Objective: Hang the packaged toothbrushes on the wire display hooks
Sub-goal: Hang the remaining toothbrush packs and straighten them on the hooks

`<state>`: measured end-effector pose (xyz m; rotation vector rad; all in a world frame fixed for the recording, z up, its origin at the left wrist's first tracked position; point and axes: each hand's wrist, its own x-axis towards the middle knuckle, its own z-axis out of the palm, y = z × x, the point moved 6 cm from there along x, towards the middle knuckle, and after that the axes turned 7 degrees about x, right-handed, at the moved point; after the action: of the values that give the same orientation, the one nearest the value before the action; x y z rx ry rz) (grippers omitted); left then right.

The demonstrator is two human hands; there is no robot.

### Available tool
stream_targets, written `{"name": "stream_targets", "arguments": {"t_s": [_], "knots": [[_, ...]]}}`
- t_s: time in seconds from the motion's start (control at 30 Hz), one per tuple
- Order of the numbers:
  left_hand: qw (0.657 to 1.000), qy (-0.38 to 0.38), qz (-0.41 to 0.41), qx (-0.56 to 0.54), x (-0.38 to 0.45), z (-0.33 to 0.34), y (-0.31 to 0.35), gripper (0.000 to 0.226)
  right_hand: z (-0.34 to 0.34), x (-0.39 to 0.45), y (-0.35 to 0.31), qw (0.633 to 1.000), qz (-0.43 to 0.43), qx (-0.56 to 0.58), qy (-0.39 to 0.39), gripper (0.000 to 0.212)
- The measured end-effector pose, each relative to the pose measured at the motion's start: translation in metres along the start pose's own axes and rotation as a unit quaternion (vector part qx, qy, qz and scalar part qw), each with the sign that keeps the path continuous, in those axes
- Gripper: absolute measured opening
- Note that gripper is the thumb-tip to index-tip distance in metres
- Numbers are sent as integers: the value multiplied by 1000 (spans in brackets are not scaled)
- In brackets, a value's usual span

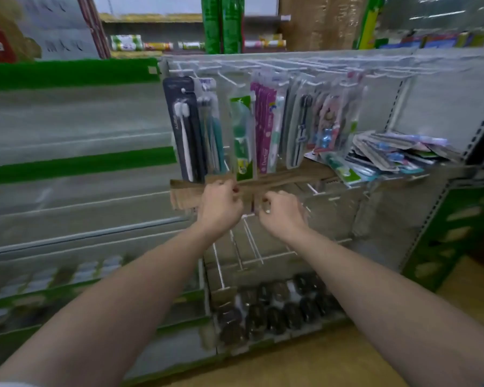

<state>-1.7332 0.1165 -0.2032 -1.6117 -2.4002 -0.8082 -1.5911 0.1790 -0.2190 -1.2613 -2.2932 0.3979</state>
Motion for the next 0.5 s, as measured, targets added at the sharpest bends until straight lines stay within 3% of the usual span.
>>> {"name": "stream_targets", "arguments": {"t_s": [0.13, 0.5], "knots": [[998, -2, 57, -7, -4, 16, 37, 25, -15, -9, 23, 999, 28, -16, 3, 35], [998, -43, 47, -3, 2, 64, 130, 38, -67, -15, 99, 997, 77, -22, -19, 51]]}}
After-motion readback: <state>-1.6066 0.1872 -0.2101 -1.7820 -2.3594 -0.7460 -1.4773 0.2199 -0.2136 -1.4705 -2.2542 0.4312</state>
